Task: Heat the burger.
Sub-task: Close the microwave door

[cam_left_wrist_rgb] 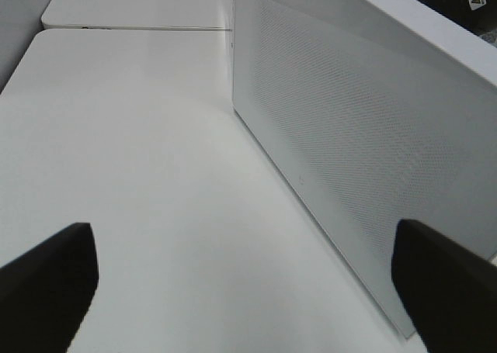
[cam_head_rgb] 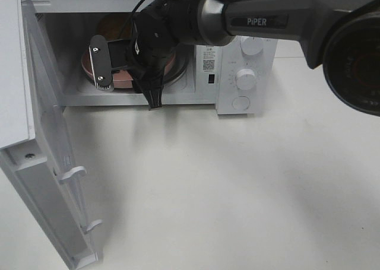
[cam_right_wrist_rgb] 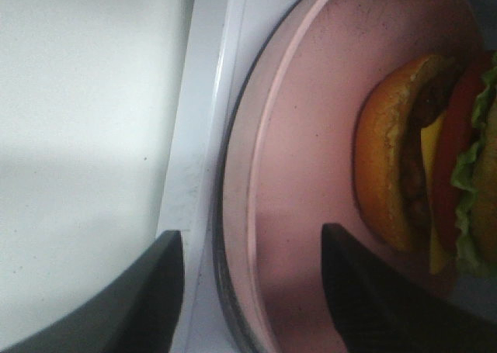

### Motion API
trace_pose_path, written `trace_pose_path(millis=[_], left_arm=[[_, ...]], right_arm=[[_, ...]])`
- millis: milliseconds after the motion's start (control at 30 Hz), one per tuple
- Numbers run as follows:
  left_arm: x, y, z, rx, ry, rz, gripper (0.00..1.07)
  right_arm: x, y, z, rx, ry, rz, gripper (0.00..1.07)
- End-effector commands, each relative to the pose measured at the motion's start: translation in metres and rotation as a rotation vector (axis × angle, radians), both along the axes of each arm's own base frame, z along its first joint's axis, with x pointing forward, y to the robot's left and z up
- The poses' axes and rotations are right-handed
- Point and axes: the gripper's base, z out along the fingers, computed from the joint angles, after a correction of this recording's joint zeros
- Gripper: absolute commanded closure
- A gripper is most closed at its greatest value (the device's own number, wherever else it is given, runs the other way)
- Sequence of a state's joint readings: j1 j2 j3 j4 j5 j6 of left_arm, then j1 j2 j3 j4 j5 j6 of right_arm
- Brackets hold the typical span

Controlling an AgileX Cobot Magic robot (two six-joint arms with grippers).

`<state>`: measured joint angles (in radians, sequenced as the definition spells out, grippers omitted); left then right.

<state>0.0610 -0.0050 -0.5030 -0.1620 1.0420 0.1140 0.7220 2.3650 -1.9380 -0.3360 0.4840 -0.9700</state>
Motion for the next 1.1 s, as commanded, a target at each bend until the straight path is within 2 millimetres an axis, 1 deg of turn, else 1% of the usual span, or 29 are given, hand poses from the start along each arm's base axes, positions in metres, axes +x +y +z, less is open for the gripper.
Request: trace_pose_path(millis=[33, 100, 200, 267, 300, 367, 467, 500, 533, 633, 700, 800, 833, 900, 933, 967, 1033, 1100], left_arm=[[-0.001, 0.0, 0.001, -0.007, -0.012, 0.0, 0.09], [-0.001, 0.0, 0.001, -0.007, -0.012, 0.0, 0.09], [-0.001, 0.0, 0.001, -0.007, -0.012, 0.0, 0.09], [-0.001, 0.0, 0.001, -0.007, -0.012, 0.0, 0.09], [-0.001, 0.0, 0.001, -0.007, -0.012, 0.0, 0.09], [-0.001, 0.0, 0.001, -0.007, -0.012, 0.0, 0.09], [-0.001, 0.0, 0.001, -0.007, -0.012, 0.0, 0.09], [-0.001, 0.0, 0.001, -0.007, -0.012, 0.0, 0.09], [-0.001, 0.0, 0.001, -0.007, -0.012, 0.0, 0.09], [-0.001, 0.0, 0.001, -0.007, -0.012, 0.0, 0.09], [-0.001, 0.0, 0.001, -0.007, -0.012, 0.0, 0.09], [-0.001, 0.0, 0.001, -0.007, -0.012, 0.0, 0.09], [-0.001, 0.0, 0.001, -0.007, -0.012, 0.0, 0.09], [-0.001, 0.0, 0.001, -0.007, -0.012, 0.0, 0.09], [-0.001, 0.0, 0.001, -0.007, -0.012, 0.0, 0.09], [-0.001, 0.0, 0.001, -0.007, -0.012, 0.0, 0.09], [-0.001, 0.0, 0.001, -0.007, -0.012, 0.0, 0.09], [-0.001, 0.0, 0.001, -0.007, -0.012, 0.0, 0.09]], right_arm=[[-0.003, -0.002, 0.013, 0.013, -0.003, -0.008, 0.51], [-0.008, -0.006, 0.016, 0.028, -0.013, 0.006, 0.48], [-0.013, -0.009, 0.013, 0.027, -0.008, 0.013, 0.45], [-0.02, -0.014, 0.016, 0.039, -0.016, 0.026, 0.4], [-0.02, -0.014, 0.016, 0.039, -0.016, 0.026, 0.4], [-0.028, -0.02, 0.02, 0.051, -0.034, 0.046, 0.32], [-0.03, -0.021, 0.022, 0.054, -0.038, 0.049, 0.31], [-0.034, -0.025, 0.026, 0.051, -0.052, 0.062, 0.29], [-0.039, -0.028, 0.031, 0.06, -0.068, 0.074, 0.29], [-0.04, -0.029, 0.033, 0.064, -0.071, 0.077, 0.29], [-0.048, -0.035, 0.038, 0.074, -0.069, 0.075, 0.3], [-0.053, -0.04, 0.038, 0.069, -0.061, 0.074, 0.31], [-0.059, -0.045, 0.04, 0.07, -0.05, 0.065, 0.31], [-0.062, -0.047, 0.042, 0.078, -0.045, 0.054, 0.31], [-0.068, -0.053, 0.043, 0.088, -0.03, 0.035, 0.31], [-0.068, -0.053, 0.043, 0.088, -0.03, 0.035, 0.31], [-0.081, -0.063, 0.045, 0.121, -0.011, 0.007, 0.31], [-0.084, -0.066, 0.046, 0.126, -0.004, -0.003, 0.31]])
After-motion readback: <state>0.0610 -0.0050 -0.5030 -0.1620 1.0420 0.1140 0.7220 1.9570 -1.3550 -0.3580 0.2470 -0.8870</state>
